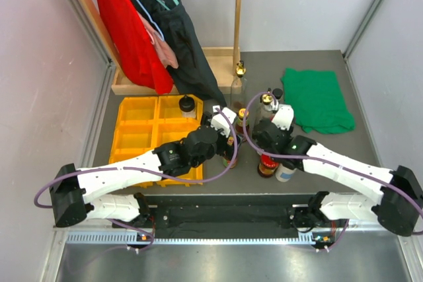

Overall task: Organize the condiment bottles
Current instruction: Pick up the bottle from the center of the board.

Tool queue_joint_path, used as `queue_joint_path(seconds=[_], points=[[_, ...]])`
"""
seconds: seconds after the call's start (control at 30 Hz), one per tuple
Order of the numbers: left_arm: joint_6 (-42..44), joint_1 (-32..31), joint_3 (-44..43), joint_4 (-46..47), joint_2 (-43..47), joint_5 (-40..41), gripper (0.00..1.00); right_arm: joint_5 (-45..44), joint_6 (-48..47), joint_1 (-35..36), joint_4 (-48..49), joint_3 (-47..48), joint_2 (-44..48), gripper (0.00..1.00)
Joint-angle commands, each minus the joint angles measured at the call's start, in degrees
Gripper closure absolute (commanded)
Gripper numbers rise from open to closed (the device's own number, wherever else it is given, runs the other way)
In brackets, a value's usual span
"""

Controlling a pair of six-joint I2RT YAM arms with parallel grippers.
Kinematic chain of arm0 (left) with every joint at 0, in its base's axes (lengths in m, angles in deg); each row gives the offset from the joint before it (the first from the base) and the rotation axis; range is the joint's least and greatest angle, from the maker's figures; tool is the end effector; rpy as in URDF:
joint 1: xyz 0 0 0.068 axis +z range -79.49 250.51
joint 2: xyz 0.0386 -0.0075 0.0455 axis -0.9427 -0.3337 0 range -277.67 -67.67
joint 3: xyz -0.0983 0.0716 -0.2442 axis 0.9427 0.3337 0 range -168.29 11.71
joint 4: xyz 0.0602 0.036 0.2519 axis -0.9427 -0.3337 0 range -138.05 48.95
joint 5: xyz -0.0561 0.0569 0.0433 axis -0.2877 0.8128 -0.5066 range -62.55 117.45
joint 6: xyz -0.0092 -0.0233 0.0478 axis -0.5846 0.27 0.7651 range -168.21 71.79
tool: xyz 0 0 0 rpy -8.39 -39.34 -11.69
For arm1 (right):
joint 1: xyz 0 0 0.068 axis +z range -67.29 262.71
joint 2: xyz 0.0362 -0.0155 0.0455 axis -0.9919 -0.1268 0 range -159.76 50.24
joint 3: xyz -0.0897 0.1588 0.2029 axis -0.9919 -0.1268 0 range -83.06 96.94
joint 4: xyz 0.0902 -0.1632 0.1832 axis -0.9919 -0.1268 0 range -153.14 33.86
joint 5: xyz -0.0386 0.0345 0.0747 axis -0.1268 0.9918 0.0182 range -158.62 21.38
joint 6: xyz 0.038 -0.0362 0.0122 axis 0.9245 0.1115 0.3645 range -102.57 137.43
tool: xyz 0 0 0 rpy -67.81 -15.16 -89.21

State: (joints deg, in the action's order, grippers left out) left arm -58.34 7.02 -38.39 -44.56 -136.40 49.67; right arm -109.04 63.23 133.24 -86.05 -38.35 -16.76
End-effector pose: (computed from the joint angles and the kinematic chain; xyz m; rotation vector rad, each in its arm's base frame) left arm 0.1346 -0.2398 0.2978 0.6420 1.8485 -0.4771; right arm 0.1628 0.1614 0.2392 0.1863 2.2085 0.0209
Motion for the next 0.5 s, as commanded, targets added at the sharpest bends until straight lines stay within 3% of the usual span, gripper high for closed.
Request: queue_joint_path(seconds=[0.0, 0.2, 0.47], points=[[1.0, -0.2, 0.0, 2.8, 2.0, 1.4, 0.01, -2.8, -2.5, 1.2, 1.7, 1.1, 6.7, 1.00], [1.0, -0.2, 0.0, 2.6, 2.2, 2.1, 0.01, -2.5, -4.8, 1.1, -0.6, 2.9, 10.7, 1.00], [0.1, -0.2, -0.6, 0.9, 2.5, 7.8, 0.01, -0.2, -10.2, 1.2, -9.3, 12.9, 15.1, 1.00]])
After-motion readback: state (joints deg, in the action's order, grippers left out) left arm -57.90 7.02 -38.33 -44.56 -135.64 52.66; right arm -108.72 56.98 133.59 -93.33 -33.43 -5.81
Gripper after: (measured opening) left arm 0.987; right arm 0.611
